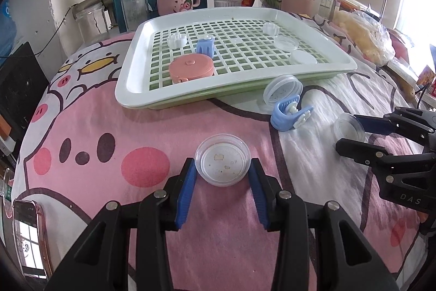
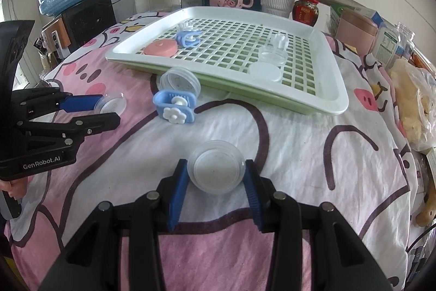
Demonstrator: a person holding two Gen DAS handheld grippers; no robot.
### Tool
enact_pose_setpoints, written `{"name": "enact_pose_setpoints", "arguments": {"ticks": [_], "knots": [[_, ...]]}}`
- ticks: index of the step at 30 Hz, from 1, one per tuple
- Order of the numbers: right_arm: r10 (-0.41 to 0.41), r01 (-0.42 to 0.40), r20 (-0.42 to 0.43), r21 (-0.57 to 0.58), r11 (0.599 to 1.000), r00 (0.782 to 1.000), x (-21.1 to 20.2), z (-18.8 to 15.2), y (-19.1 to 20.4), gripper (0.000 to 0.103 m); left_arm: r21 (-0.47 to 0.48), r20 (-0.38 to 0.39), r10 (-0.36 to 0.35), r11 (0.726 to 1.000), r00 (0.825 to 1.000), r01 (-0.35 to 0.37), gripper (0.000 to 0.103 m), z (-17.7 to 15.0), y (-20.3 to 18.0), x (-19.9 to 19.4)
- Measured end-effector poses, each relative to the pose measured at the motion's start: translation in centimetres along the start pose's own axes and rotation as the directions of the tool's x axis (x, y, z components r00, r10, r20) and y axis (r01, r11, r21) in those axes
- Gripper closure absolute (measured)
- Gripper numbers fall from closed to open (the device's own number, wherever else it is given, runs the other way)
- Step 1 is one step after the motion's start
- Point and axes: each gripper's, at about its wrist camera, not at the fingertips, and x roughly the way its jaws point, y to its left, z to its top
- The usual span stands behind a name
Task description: Organize rigid objects
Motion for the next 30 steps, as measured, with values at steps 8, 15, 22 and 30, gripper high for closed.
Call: {"name": "enact_pose_setpoints", "arguments": {"ticks": [8, 15, 22, 30], "knots": [[-0.001, 0.001, 0.0, -0.001, 1.0, 1.0, -0.03, -0.05, -0.08, 0.063, -0.003, 0.001, -0.004, 1.0, 1.0, 0.004, 0.064, -0.01, 0.0, -0.02], [-0.007, 0.007, 0.001, -0.008, 1.0, 1.0, -0.06, -0.02, -0.17, 0.063, -0.004, 0.003, -0.004, 1.0, 1.0, 0.004, 0.064, -0.01, 0.01, -0.03], [-0.007, 0.007, 0.001, -0.007, 1.0, 1.0, -0.06, -0.07, -0.14, 0.063, -0.003, 0.004, -0.004, 1.0, 1.0, 0.004, 0.064, 0.0, 0.03, -0.04], [-0.007, 0.007, 0.002, -0.007, 1.0, 1.0, -0.05, -0.09, -0.19, 0.063, -0.003, 0.005, -0.004, 1.0, 1.0, 0.004, 0.064, 0.01, 0.02, -0.05]]}}
